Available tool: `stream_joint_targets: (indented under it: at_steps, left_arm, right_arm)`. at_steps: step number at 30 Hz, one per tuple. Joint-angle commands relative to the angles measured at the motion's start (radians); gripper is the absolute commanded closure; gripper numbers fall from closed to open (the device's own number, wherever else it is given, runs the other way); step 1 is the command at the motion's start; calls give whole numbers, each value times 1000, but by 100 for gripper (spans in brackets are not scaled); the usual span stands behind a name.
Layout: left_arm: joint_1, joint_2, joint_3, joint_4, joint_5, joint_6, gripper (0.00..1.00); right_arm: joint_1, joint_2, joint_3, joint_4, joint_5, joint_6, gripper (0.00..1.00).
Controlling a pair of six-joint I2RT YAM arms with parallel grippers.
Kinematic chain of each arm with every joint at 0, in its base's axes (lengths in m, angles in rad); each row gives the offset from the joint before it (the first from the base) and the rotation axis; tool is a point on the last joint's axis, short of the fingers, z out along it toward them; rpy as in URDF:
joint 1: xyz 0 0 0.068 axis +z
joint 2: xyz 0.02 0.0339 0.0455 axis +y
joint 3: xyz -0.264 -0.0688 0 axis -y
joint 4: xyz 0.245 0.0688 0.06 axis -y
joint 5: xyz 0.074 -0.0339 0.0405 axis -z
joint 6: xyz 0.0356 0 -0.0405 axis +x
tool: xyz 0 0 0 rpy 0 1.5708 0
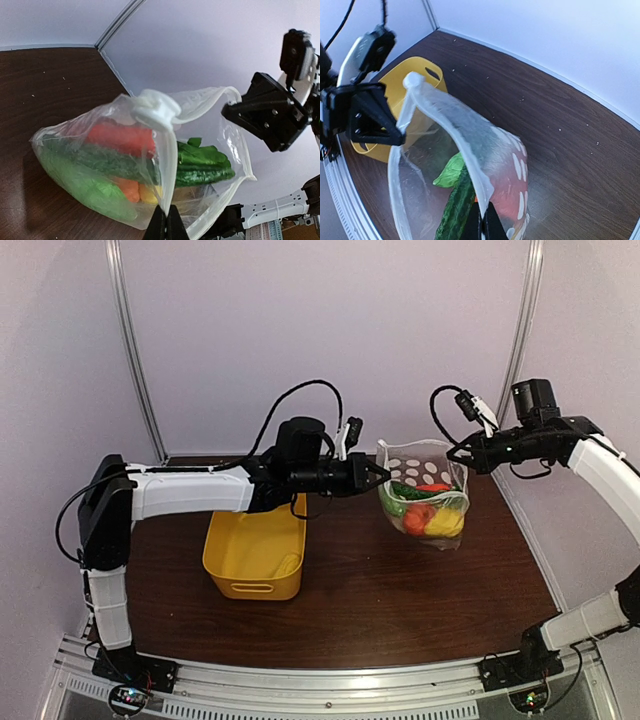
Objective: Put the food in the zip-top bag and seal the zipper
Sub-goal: Adjust the zipper food storage bag at the center of the board, then pass from the left arm to the right
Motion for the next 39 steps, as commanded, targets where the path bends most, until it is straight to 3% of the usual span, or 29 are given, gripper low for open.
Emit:
stream_joint_targets:
  at_steps: [1, 3, 4, 5, 6, 8, 11, 16, 24, 31, 34, 39]
  left_arm:
    - [13, 23, 21, 147, 73, -49, 100]
    - [-2, 24, 36, 72, -44, 56, 100]
    - [12, 35, 27, 124, 32, -24, 100]
    - [14, 43, 13, 284, 97, -79, 100]
    - [2, 43, 9, 321, 99, -75, 100]
    - [-20, 40, 16, 255, -5, -26, 100]
    - [-22, 58, -44, 375, -2, -116, 100]
    - [-50, 9, -191, 466, -130, -150, 100]
    - [-50, 16, -223, 469, -173, -177, 100]
    - [-49, 24, -208, 466, -172, -186, 100]
    - [-50, 25, -202, 465, -171, -184, 100]
    - [-50, 24, -198, 461, -165, -182, 100]
  right_arm:
    - [94, -8, 48, -137, -47, -129, 100]
    - [101, -15, 31, -94, 30, -89, 100]
    - [103, -19, 18, -61, 53, -81, 100]
    - [108, -18, 16, -64, 35, -104, 100]
    - [114, -13, 19, -71, 16, -109, 100]
    - [125, 2, 17, -54, 27, -76, 100]
    - [124, 25, 9, -45, 94, -52, 100]
    - [122, 23, -9, -42, 181, -38, 99]
    - [94, -20, 13, -146, 92, -86, 57]
    - [37, -124, -20, -298, 51, -233, 49]
    - [34, -213, -34, -330, 60, -280, 36]
    - [24, -242, -107, -374, 66, -372, 35]
